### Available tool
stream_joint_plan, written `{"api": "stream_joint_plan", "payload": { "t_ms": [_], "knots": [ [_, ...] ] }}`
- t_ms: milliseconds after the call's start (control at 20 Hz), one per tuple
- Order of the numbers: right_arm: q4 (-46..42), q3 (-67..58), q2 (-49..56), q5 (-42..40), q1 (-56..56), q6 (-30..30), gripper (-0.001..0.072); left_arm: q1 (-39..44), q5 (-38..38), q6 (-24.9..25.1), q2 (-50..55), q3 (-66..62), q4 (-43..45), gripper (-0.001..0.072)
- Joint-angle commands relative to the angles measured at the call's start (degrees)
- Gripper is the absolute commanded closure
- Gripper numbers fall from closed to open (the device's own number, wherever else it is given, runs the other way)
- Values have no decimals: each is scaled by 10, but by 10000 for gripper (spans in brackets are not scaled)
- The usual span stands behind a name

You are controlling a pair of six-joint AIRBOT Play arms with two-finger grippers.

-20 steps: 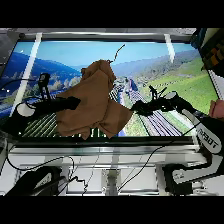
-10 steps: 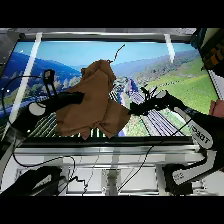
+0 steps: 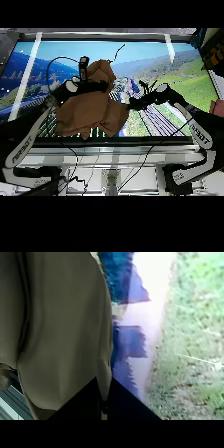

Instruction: Fold the clothes and pants, and hang the long-sleeved shirts on hangers.

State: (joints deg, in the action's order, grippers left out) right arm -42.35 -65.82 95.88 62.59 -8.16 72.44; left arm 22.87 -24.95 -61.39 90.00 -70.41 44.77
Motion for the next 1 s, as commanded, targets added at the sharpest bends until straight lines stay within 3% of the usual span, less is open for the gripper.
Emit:
{"api": "stream_joint_plan", "payload": {
  "t_ms": [0, 100, 150, 200, 300, 350, 500, 650, 800, 950],
  "knots": [
    [0, -16, 0, 9, 0, 0, 696, 21, -26, -1, 76, -64, 2, 0],
    [-2, -16, 0, 10, 0, 0, 696, 23, -46, -1, 80, -68, 30, 2],
    [-2, -16, 0, 10, 0, 0, 696, 25, -68, -3, 80, -76, 91, 9],
    [-2, -16, 0, 10, 0, 0, 696, 31, -88, -30, 80, -86, 174, 16],
    [-2, -16, 0, 10, 0, 0, 695, 47, -104, -147, 80, -109, 358, 16],
    [-2, -16, 0, 10, 0, 0, 696, 56, -110, -176, 80, -121, 420, 10],
    [-2, -16, 0, 10, 0, 0, 696, 83, -112, -185, 82, -134, 492, 17],
    [-2, -16, 0, 12, 0, 0, 695, 106, -112, -309, 102, -135, 590, 18],
    [-2, -16, 0, 24, 0, 0, 696, 121, -112, -340, 131, -139, 603, 20],
    [-2, -16, 0, 31, 0, 0, 696, 121, -123, -389, 154, -141, 656, 172]
  ]
}}
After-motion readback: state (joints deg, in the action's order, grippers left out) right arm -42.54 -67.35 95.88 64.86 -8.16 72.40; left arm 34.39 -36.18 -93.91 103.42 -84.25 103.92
